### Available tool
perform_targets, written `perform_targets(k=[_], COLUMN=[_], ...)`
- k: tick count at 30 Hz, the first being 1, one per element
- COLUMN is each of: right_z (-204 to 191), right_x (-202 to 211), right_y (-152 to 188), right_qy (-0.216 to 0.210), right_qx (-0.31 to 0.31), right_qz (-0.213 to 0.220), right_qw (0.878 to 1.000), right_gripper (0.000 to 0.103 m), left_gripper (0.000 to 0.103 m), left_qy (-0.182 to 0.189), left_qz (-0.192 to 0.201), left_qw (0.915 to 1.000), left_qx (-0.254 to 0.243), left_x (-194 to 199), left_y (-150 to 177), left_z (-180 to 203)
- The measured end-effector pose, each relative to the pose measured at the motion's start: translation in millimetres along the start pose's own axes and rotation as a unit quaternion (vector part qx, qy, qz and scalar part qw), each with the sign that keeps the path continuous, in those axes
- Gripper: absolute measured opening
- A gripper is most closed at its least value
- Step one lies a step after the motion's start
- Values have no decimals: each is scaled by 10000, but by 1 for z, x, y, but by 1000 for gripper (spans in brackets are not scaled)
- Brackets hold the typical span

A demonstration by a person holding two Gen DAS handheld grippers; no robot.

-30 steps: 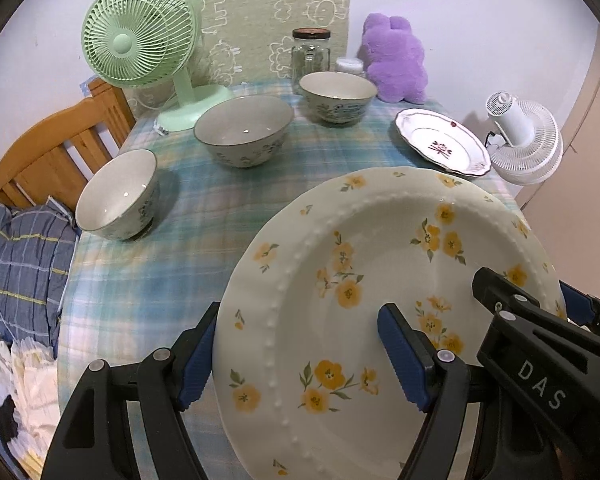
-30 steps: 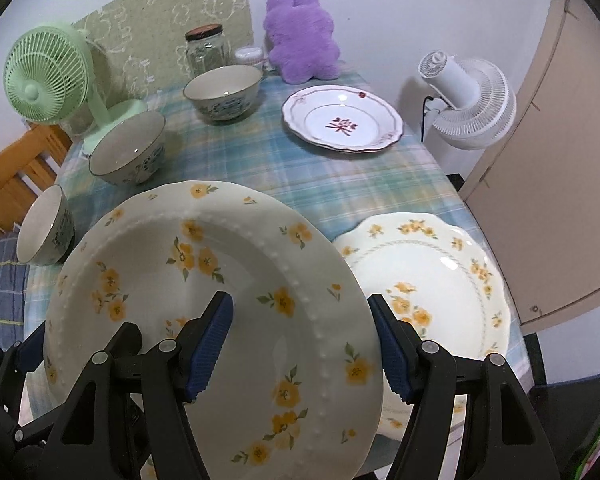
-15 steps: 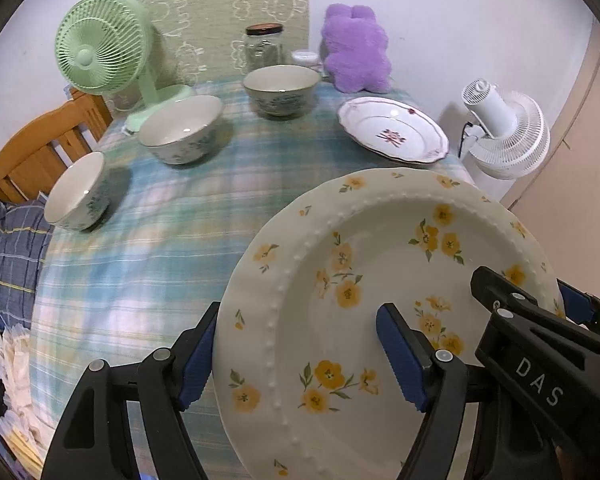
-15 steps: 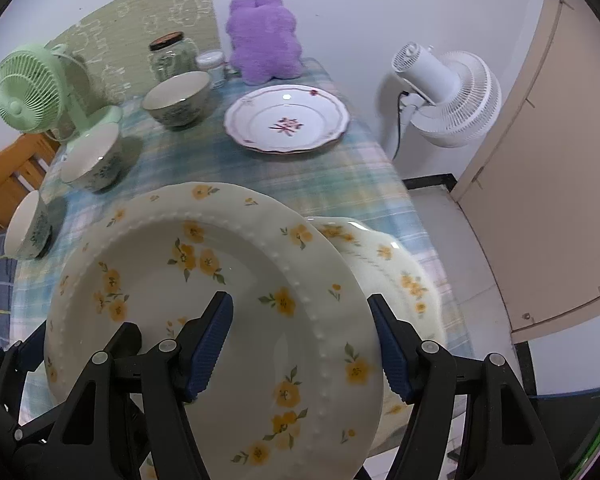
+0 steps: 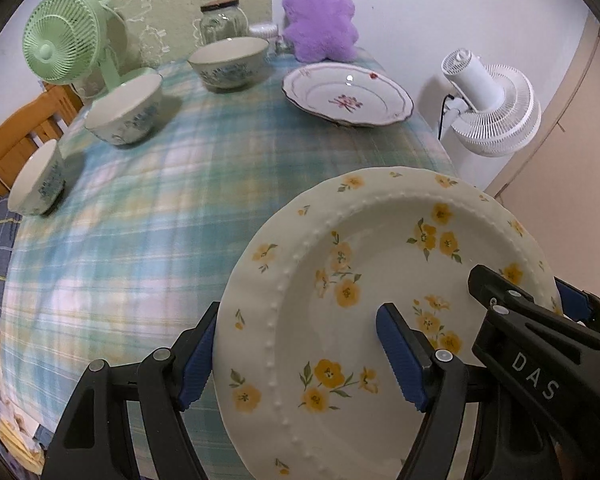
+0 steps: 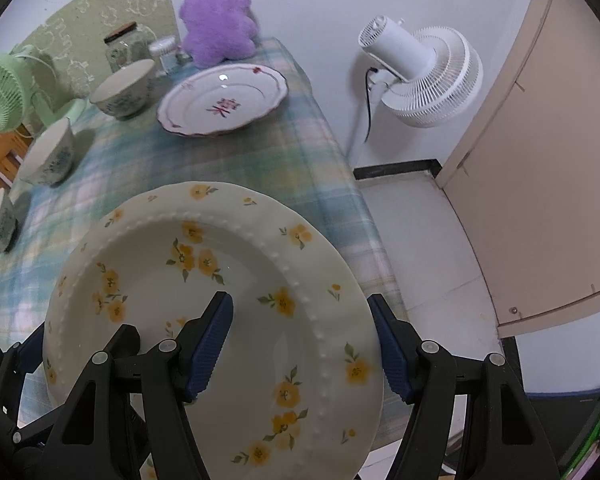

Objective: Organize plates and bowls
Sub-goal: 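Lift the dotted-rim plate and carry it over the first plate with both tools, then lower the dotted-rim plate onto the first plate and open both tools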

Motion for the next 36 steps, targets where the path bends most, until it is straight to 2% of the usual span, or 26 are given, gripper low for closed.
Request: perform_targets(k=[22,36], right_z=[20,24], right_x=[-47,-55], right_y=[2,6], right_qy=[-31,-148], right_qx=[259,135], right_qz=[-358,-425], right_qw=[9990,9989], right_gripper=[69,68], left_gripper=[77,79], left_qy=[-223,-405], left_qz=[-263,-179], left_qw=[9993,9990], left_qx=[146,98], left_x=[-38,-42], left_y=[8,9], left_z=[22,25])
Point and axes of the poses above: each gripper's, at about its wrist camera, not at the fingertips, and x roughly against the way its jaws point, z to its right, y to its underside, the point moved 7 cm from there along -x, roughly the way its jaws point, and after that the axes turned 9 degrees about x, right-handed, at the moved point
